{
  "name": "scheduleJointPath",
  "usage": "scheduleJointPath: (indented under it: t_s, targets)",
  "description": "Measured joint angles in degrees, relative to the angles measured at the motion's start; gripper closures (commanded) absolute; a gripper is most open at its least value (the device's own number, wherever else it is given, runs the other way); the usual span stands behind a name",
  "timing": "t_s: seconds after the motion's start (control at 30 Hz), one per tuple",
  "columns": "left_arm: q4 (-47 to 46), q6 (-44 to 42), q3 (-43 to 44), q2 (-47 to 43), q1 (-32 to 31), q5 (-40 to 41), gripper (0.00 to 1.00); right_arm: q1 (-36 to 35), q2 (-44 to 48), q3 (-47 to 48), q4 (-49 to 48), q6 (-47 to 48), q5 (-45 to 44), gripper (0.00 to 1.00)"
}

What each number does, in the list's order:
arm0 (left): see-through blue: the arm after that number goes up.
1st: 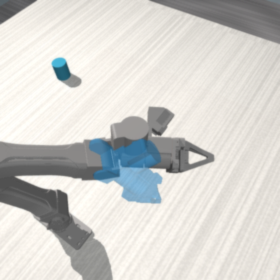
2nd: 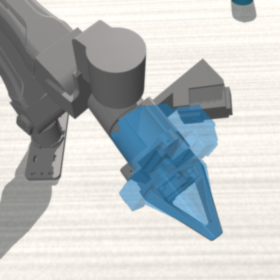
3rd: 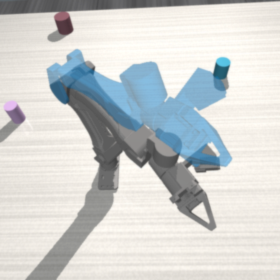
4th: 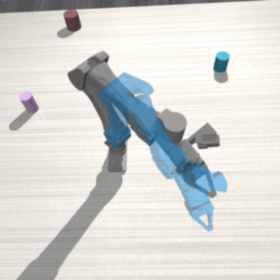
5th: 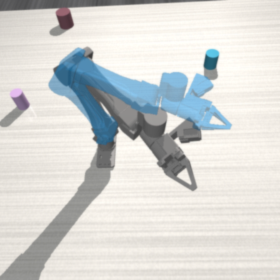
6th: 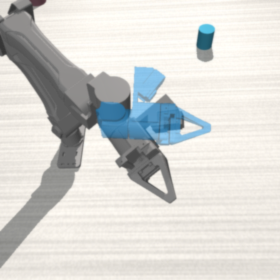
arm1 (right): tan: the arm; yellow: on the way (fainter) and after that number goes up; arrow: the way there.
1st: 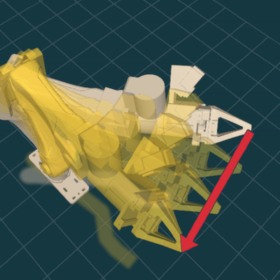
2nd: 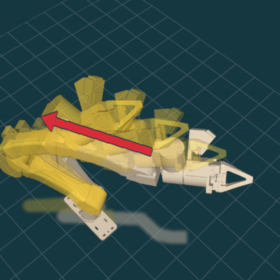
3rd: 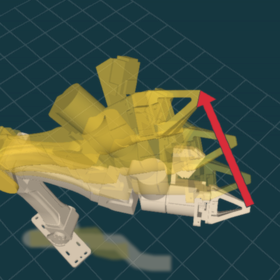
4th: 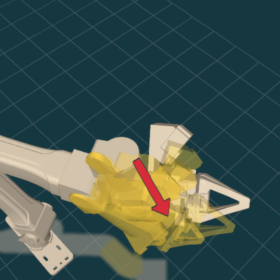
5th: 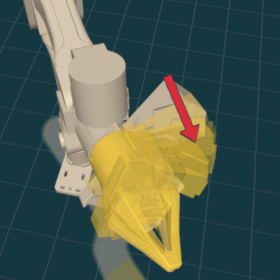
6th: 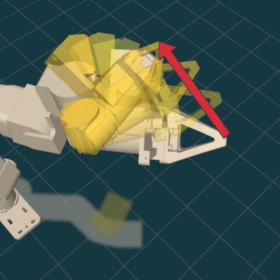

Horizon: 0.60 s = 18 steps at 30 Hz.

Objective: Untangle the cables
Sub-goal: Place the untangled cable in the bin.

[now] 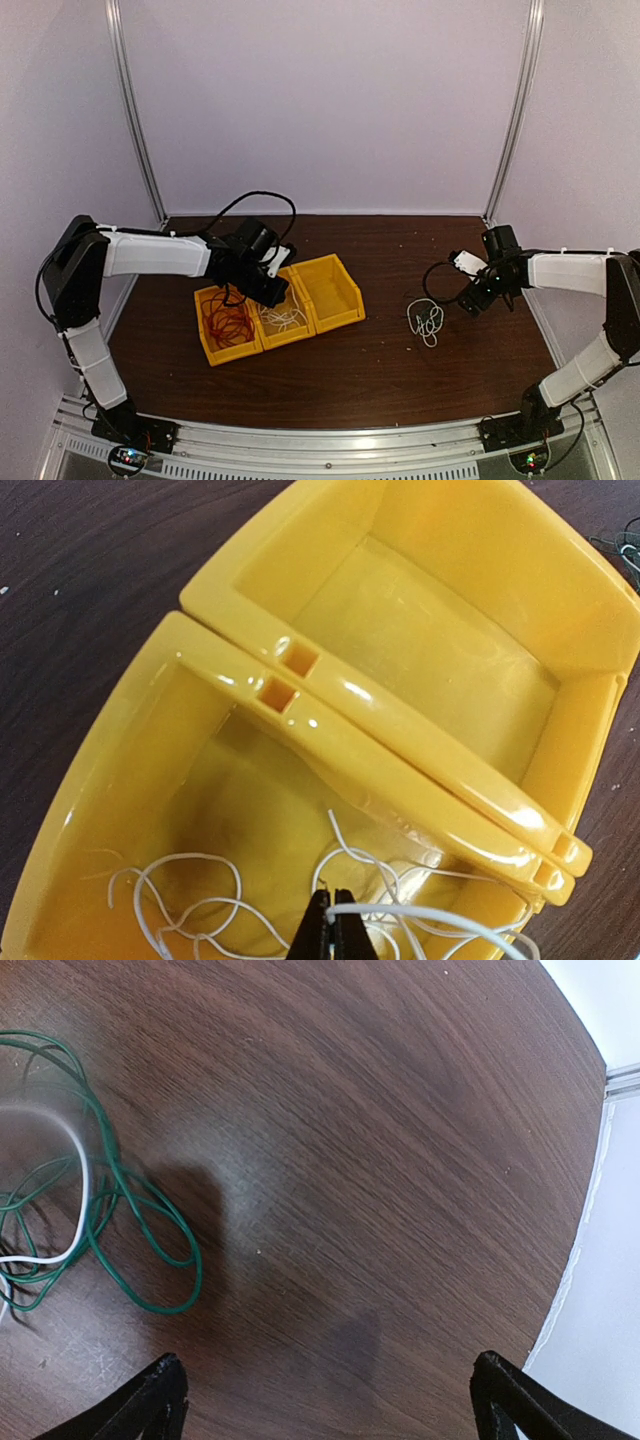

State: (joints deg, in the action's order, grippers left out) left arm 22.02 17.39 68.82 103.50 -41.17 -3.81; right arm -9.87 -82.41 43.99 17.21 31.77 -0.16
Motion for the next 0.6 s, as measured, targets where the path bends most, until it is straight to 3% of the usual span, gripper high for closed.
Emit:
scheduleJointPath:
  t_s: [0.07, 0.33, 0.6]
  targets:
    - [0.0, 0.13, -0.15, 0.33, 0.0, -0.02, 0.97, 0.0, 0.0, 0.0, 0.0, 0.0, 0.02, 0.0]
    - [0.83, -0.17, -0.07, -0.5, 0.0, -0.04, 0.59, -0.02, -0.04, 0.0, 0.09, 0.02, 0.17, 0.0]
    - [5.03, -2.23, 0.96, -9.55, 0.0, 0.22, 0.51, -0.02, -0.46, 0.0, 0.17, 0.07, 0.7, 0.0]
